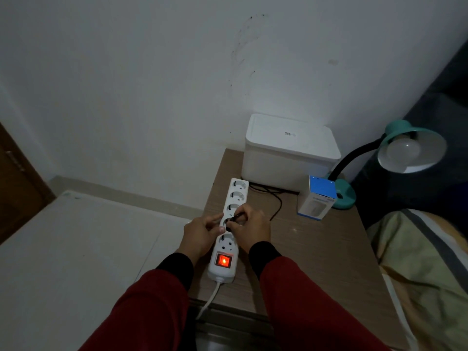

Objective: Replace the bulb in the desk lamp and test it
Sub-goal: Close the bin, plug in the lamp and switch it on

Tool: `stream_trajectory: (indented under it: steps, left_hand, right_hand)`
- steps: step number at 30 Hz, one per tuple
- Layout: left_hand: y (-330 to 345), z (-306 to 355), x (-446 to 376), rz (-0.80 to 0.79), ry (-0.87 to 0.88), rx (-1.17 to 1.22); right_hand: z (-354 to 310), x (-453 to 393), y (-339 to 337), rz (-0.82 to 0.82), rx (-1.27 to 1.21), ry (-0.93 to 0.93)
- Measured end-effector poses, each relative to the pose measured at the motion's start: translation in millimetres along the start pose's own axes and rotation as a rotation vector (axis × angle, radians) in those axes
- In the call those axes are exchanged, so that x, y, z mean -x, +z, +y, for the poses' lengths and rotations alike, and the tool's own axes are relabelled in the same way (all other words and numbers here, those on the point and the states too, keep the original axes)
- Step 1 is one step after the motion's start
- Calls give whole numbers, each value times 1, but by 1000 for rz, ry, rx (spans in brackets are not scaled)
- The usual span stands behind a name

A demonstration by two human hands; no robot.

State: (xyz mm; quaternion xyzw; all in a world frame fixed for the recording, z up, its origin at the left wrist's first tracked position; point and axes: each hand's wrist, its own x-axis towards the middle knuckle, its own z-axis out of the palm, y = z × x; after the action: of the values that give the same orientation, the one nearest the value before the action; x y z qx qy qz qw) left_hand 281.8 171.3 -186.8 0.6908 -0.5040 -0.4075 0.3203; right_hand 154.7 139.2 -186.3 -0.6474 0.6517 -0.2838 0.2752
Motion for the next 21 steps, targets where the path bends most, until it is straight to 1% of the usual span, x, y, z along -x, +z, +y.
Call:
stream_trajectory:
  steps: [4,8,10,12,14,17,18,21]
  left_hand:
    - [1,0,-1,-3,-10,14]
    - [1,1,0,0,-7,15]
    - [2,3,1,3,-13,4]
    - [3,7,3,-4,-28,-24]
    - [1,12,4,-23,-36,-104]
    - [-4,21,5,-63,-31,-332]
    - [-5,24,5,-66,-33,-415]
    - [-10,36,4,-69,-59,-564]
  right_hand:
    - [2,1,2,9,128,-22]
    - [-5,3,-2,-26,146,-19]
    - [-8,0,-8,-107,118,-7]
    - [-9,-3,-17,-227,99,3]
    - [-10,-4,-31,-296,97,-7]
    - [-11,-2,-57,-319,98,-46]
    - [-12,-1,-66,-341,159,-41]
    - [-12,-5,-87,-480,518,14]
